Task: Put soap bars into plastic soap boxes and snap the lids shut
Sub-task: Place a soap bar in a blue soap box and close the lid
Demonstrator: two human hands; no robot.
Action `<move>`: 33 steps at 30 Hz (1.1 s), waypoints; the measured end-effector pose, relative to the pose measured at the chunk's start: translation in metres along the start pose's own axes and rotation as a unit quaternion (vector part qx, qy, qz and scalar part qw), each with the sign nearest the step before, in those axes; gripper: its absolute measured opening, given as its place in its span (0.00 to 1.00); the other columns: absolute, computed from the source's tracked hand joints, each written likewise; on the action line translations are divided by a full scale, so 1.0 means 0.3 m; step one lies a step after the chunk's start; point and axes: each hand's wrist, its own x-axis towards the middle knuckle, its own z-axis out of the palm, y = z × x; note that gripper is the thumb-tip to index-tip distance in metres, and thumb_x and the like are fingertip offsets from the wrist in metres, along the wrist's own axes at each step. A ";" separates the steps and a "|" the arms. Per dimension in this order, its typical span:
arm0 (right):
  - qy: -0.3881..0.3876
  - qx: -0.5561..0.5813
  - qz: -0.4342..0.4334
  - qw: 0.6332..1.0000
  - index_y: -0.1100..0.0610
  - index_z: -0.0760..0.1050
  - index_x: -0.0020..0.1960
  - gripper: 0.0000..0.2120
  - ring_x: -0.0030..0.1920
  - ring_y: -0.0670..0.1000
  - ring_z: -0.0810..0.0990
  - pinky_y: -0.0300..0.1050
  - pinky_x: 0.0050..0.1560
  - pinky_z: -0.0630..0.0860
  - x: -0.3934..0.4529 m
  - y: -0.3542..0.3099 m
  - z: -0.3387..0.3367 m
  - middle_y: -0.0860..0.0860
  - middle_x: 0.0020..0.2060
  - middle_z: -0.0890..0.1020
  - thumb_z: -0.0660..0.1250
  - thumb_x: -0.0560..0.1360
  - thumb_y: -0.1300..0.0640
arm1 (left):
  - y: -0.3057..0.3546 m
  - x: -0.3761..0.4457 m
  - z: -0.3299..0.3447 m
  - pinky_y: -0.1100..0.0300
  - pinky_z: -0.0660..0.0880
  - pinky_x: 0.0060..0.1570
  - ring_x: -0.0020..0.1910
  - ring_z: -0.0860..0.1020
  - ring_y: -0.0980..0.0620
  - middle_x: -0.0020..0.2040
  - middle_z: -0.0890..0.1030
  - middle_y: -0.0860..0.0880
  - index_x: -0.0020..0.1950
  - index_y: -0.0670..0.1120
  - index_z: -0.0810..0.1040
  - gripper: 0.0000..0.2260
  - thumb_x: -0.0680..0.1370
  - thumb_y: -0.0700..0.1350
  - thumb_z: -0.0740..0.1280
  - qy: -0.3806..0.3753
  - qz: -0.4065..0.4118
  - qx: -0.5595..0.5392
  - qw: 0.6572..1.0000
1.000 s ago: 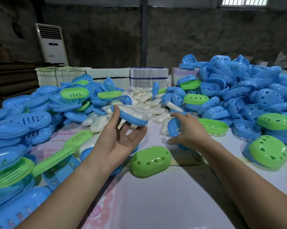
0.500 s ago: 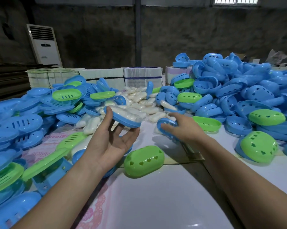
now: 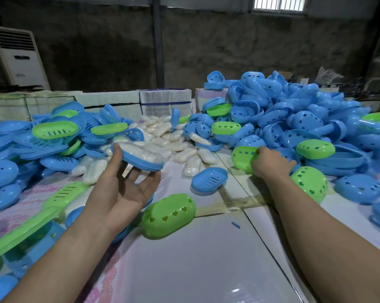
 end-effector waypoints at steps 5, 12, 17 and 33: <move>0.048 0.042 -0.029 0.998 0.49 0.76 0.64 0.19 0.58 0.63 0.77 0.60 0.65 0.64 0.000 0.002 0.013 0.57 0.62 0.73 0.63 0.75 0.60 | 0.004 0.000 0.002 0.51 0.84 0.42 0.54 0.85 0.39 0.59 0.86 0.45 0.61 0.49 0.82 0.23 0.70 0.58 0.73 0.002 -0.003 0.003 1.000; 0.047 0.137 -0.112 0.983 0.49 0.79 0.63 0.24 0.57 0.63 0.76 0.53 0.56 0.71 -0.007 -0.036 0.001 0.57 0.63 0.71 0.63 0.73 0.69 | 0.004 0.002 -0.004 0.53 0.83 0.41 0.54 0.85 0.39 0.59 0.86 0.45 0.61 0.50 0.81 0.23 0.70 0.59 0.73 0.001 -0.003 0.006 1.000; 0.102 0.212 -0.118 0.965 0.51 0.80 0.59 0.22 0.55 0.59 0.75 0.53 0.58 0.72 -0.045 -0.069 -0.039 0.55 0.57 0.73 0.63 0.72 0.70 | 0.000 0.004 -0.006 0.53 0.84 0.42 0.54 0.85 0.40 0.59 0.86 0.45 0.60 0.50 0.81 0.22 0.70 0.59 0.72 0.001 0.001 0.016 1.000; -0.405 0.855 -0.072 0.316 0.52 0.84 0.52 0.24 0.42 0.52 0.82 0.47 0.50 0.79 -0.350 -0.335 -0.099 0.55 0.43 0.82 0.60 0.69 0.74 | -0.024 0.012 0.005 0.41 0.83 0.42 0.53 0.85 0.38 0.59 0.86 0.44 0.50 0.44 0.88 0.17 0.68 0.54 0.75 -0.014 -0.017 0.006 1.000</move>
